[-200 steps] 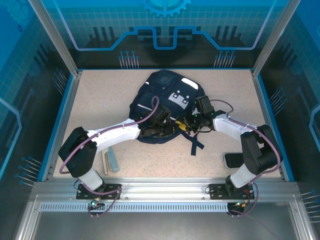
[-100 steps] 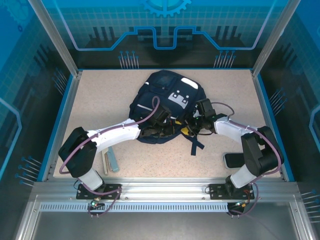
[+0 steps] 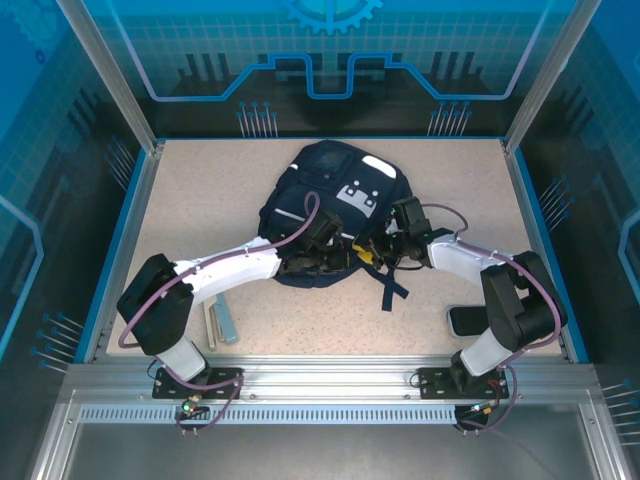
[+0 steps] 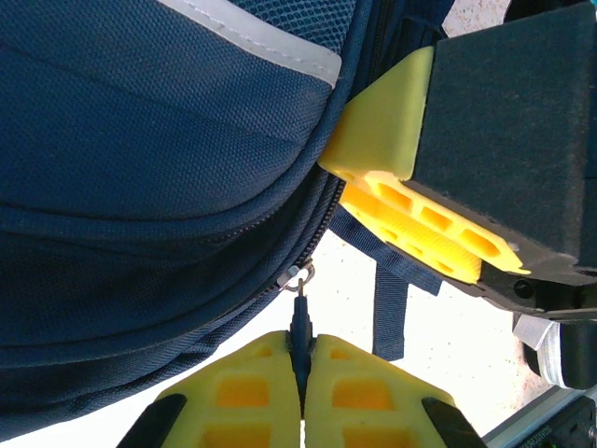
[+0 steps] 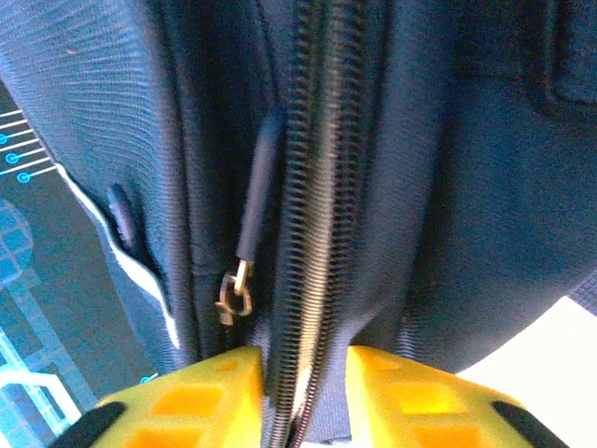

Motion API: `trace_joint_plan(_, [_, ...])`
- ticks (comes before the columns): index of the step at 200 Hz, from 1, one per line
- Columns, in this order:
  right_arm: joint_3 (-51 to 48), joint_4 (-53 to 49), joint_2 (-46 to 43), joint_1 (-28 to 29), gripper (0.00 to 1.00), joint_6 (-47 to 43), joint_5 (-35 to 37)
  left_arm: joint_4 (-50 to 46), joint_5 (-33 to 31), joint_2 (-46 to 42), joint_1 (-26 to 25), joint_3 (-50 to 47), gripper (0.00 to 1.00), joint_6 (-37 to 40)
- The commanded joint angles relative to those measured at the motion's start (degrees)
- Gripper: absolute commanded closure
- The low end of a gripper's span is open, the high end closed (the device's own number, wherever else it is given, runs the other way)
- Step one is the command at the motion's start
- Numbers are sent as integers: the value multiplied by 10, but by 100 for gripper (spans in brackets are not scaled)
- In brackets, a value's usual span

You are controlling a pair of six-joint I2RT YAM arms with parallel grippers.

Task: Pack the student bag
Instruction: Unzip the student bag at the top-center of the table.

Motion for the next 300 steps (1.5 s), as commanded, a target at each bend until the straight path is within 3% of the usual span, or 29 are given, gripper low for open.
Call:
trace_joint_plan(1, [5, 5, 8, -3, 65, 7, -9, 16, 21, 0, -10, 20, 100, 15])
trace_joint_plan(36, [21, 16, 27, 0, 68, 8, -17, 20, 27, 0, -9, 20, 100, 19])
trace_joint_plan(60, [22, -5, 21, -2, 82, 0, 3, 6, 9, -3, -9, 19, 100, 28])
trace_joint_plan(81, [22, -52, 0, -10, 90, -20, 41, -38, -38, -9, -10, 19, 100, 41])
trace_joint_plan(124, [47, -176, -47, -35, 95, -74, 146, -140, -174, -35, -6, -12, 100, 79])
trace_joint_plan(170, [76, -219, -44, -67, 97, -117, 215, -143, -227, -60, 27, -43, 100, 116])
trace_joint_plan(198, [104, -200, -24, -89, 88, -165, 170, -91, -194, -56, 46, -41, 100, 154])
trace_joint_plan(218, [128, -220, -26, -90, 70, -196, 137, -36, -131, -59, 46, -34, 100, 195])
trace_joint_plan(247, [139, -298, -68, -82, 47, -206, 168, 52, -26, -90, 45, -47, 100, 238])
trace_joint_plan(300, [105, -350, -128, -41, 42, -113, 126, 118, 80, -92, 31, -32, 100, 261])
